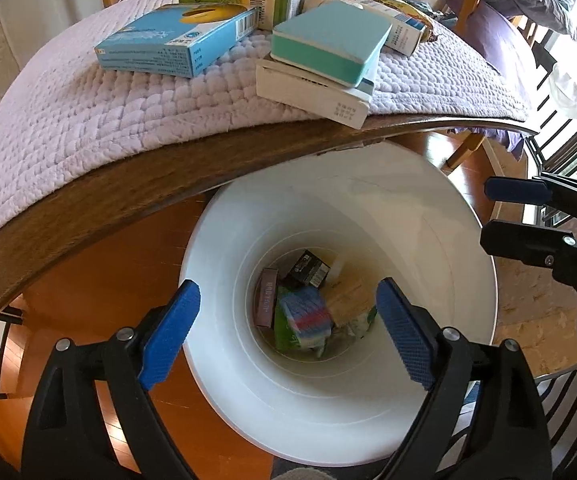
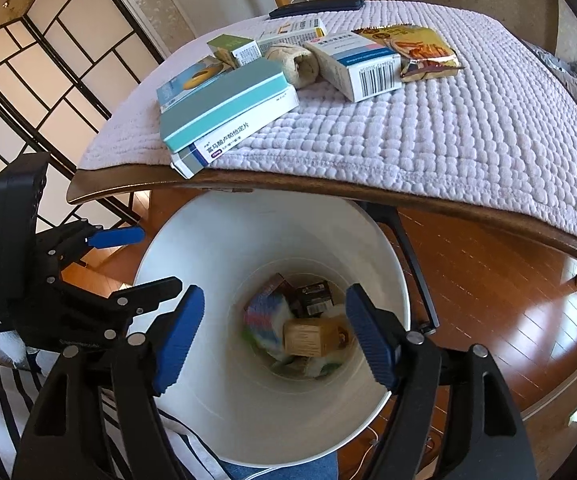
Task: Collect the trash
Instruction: 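Move both grippers back over the boxes on the bed, then grasp the teal box with the left gripper while the right grasps the yellow biscuit bag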
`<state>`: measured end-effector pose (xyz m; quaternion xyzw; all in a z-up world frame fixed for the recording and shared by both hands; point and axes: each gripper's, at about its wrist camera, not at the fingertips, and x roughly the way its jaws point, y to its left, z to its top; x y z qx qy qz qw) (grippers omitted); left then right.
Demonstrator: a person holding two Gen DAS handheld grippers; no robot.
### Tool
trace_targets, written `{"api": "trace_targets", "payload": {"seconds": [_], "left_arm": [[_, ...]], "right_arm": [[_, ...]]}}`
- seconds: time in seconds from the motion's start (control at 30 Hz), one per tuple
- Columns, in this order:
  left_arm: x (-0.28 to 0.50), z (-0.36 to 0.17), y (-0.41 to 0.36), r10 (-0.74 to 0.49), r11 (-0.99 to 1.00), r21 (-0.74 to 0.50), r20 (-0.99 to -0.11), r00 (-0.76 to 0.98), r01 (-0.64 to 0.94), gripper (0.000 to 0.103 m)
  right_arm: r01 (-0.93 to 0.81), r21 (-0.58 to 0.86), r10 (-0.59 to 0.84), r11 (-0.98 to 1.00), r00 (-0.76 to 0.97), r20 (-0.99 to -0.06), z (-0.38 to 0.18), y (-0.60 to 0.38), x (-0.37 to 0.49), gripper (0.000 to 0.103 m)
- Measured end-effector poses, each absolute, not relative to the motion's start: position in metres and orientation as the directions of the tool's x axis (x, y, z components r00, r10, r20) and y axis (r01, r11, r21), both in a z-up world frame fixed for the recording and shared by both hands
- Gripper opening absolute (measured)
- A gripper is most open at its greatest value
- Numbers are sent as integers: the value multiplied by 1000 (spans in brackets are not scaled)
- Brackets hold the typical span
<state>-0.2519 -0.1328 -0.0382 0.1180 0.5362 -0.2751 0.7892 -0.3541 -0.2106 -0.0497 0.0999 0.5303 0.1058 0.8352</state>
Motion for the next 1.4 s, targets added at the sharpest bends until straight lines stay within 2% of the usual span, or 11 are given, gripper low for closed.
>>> {"api": "trace_targets", "payload": {"seconds": [0.5,0.77,0.9,1.23,1.4], "left_arm": [[-253,-26,-126,-304,820,-88,-904,301,566,91],[-250,29,-121,-374,811,-72,-827,419,581,91],[-242,51,-123,-405,813,-72,-783,471,578,91],[-222,57,-151,-437,766,-41,-765,474,641,91],[-212,48,-170,-436,728,-31,-792,428,685,78]], "right_arm": [[-67,247,250,967,454,-855,-33,-216,-363,72],[-62,125,137,990,606,-784,19,-231,-370,72],[-20,81,73,997,687,-723,39,-251,-366,83],[42,24,-11,999,686,-728,38,-290,-313,82],[29,-17,-33,999,659,-752,24,-297,-280,82]]}}
